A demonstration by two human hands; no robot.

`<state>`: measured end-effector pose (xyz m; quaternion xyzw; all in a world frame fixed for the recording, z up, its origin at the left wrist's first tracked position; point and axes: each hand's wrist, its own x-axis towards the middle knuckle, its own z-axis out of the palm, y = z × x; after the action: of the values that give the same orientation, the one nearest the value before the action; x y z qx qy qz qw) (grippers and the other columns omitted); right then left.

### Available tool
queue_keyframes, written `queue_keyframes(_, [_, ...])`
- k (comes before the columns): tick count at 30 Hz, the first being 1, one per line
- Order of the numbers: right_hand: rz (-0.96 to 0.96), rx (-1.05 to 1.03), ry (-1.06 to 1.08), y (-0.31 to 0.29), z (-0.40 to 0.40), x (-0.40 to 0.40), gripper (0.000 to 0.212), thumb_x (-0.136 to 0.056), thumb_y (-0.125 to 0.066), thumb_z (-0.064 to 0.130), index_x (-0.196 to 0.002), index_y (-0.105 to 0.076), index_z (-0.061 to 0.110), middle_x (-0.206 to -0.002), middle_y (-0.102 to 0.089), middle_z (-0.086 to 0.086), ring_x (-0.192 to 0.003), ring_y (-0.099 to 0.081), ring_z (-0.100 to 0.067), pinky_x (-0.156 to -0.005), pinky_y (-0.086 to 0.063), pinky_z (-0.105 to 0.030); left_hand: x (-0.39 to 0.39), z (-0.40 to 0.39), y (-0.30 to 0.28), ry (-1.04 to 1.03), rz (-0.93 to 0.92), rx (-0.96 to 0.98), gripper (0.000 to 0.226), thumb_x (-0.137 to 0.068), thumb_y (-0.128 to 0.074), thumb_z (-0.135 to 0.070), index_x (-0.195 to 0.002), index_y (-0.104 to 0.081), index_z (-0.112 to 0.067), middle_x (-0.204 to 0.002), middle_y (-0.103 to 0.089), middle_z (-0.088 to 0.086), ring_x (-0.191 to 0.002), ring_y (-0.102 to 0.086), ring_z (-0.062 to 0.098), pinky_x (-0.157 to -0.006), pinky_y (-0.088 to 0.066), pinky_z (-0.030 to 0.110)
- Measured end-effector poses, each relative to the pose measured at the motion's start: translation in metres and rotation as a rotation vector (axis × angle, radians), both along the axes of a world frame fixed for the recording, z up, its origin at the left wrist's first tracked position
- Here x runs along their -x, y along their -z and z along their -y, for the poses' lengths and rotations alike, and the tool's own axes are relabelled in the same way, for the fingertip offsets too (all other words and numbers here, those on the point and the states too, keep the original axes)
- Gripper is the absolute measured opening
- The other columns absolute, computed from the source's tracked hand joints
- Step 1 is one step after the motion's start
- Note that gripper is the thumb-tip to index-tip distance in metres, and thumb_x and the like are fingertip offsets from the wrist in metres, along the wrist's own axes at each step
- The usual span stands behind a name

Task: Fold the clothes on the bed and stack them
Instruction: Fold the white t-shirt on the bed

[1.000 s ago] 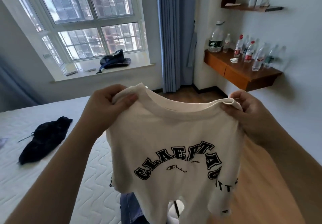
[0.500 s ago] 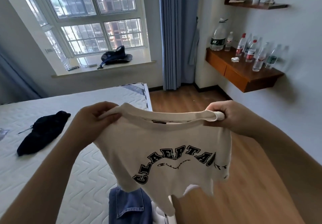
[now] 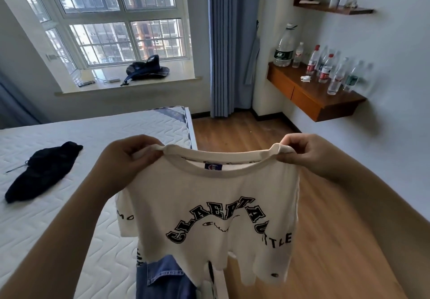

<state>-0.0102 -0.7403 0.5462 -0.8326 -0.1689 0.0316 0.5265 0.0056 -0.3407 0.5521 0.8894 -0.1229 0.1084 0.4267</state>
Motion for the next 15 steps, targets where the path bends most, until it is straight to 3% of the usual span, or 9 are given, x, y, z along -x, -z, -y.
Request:
queue_keyframes(4, [0.176, 0.068, 0.155, 0.007, 0.007, -0.023, 0.026, -0.079, -0.070, 0.052, -0.084, -0.069, 0.026, -0.080, -0.070, 0.009, -0.077, -0.067, -0.009, -0.065, -0.054, -0.018, -0.008, 0.022, -0.005, -0.057, 0.055, -0.128, 0.009, -0.087, -0.069, -0.032, -0.088, -0.065, -0.040, -0.070, -0.060, -0.016, -0.065, -0.053, 0.002, -0.060, -0.041, 0.026])
queue_keyframes(7, [0.211, 0.077, 0.179, 0.010, 0.022, -0.048, 0.026, -0.082, -0.067, 0.054, -0.085, -0.067, 0.028, -0.080, -0.071, 0.012, -0.077, -0.068, -0.007, -0.066, -0.055, -0.024, -0.016, 0.046, -0.006, -0.151, 0.063, -0.166, 0.011, -0.090, -0.064, -0.035, -0.084, -0.060, -0.043, -0.069, -0.060, -0.008, -0.070, -0.054, 0.002, -0.061, -0.041, 0.026])
queue_keyframes(11, [0.208, 0.010, 0.151, 0.016, 0.053, -0.082, 0.023, -0.082, -0.072, 0.048, -0.083, -0.069, 0.025, -0.078, -0.072, 0.009, -0.076, -0.069, -0.007, -0.068, -0.055, -0.028, -0.031, 0.086, -0.001, -0.289, 0.041, -0.171, 0.008, -0.092, -0.060, -0.039, -0.085, -0.059, -0.042, -0.077, -0.064, -0.007, -0.081, -0.055, -0.004, -0.064, -0.043, 0.023])
queue_keyframes(15, [0.119, -0.059, 0.063, 0.021, 0.091, -0.118, 0.026, -0.079, -0.077, 0.044, -0.084, -0.070, 0.020, -0.080, -0.074, 0.002, -0.079, -0.071, -0.016, -0.075, -0.057, -0.035, -0.043, 0.125, 0.009, -0.375, 0.029, -0.119, 0.006, -0.093, -0.060, -0.039, -0.088, -0.061, -0.042, -0.078, -0.065, -0.014, -0.075, -0.059, -0.001, -0.062, -0.045, 0.027])
